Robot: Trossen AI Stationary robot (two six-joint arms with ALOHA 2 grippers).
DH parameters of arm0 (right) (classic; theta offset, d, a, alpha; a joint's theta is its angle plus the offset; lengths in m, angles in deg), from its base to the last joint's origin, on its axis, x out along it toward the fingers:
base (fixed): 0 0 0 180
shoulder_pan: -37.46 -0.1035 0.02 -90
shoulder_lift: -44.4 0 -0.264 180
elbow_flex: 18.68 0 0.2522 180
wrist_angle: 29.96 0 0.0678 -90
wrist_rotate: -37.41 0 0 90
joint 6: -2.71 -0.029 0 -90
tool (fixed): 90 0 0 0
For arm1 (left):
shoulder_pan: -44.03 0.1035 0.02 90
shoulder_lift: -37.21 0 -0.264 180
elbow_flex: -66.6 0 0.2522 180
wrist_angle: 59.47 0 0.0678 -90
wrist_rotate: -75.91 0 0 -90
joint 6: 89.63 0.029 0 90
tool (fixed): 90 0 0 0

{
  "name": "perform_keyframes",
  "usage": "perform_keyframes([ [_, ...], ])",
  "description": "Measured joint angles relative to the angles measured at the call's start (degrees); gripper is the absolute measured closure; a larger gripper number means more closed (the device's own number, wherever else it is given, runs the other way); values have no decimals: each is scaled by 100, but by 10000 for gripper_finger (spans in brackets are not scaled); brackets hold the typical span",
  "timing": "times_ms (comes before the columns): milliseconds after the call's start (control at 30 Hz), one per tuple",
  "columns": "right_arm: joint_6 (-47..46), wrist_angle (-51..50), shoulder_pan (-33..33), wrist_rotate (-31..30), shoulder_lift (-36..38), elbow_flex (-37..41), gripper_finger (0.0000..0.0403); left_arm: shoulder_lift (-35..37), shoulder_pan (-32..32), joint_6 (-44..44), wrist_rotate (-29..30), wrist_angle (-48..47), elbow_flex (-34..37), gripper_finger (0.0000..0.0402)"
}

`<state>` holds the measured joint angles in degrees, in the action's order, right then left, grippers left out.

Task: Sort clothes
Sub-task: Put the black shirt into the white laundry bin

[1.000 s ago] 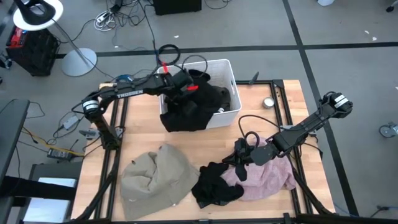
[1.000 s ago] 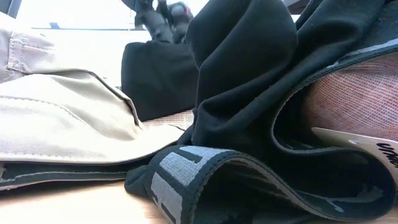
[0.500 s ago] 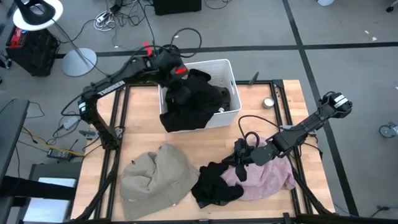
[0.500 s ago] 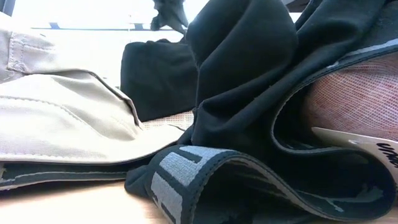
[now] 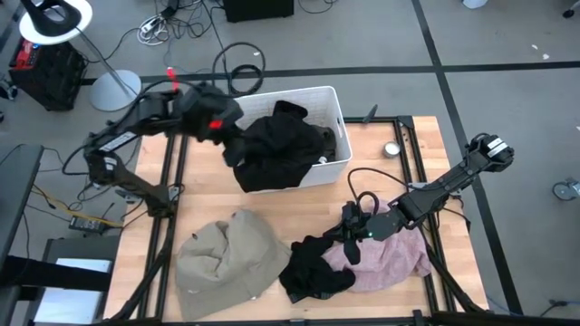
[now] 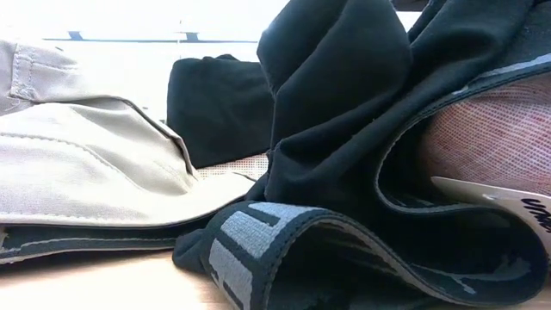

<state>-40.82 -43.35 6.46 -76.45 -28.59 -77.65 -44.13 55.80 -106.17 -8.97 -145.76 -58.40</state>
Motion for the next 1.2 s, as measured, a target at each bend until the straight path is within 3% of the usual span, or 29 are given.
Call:
perform_keyframes([
  [200,17,1,0,-1,0,0,402,311,-753,-350,889,-415,111,400],
  [400,22,6,0,0,0,0,402,1007,-1440,-1029,1447,13,1426,400],
  [767,22,47,0,0,0,0,403,2724,-2026,-2746,1604,1586,4794,401],
  [967,15,50,0,-1,0,0,403,3297,-2085,-2984,1601,2054,5939,401],
  [1200,6,45,13,-1,0,0,403,3300,-2081,-2942,1438,2854,6845,396],
])
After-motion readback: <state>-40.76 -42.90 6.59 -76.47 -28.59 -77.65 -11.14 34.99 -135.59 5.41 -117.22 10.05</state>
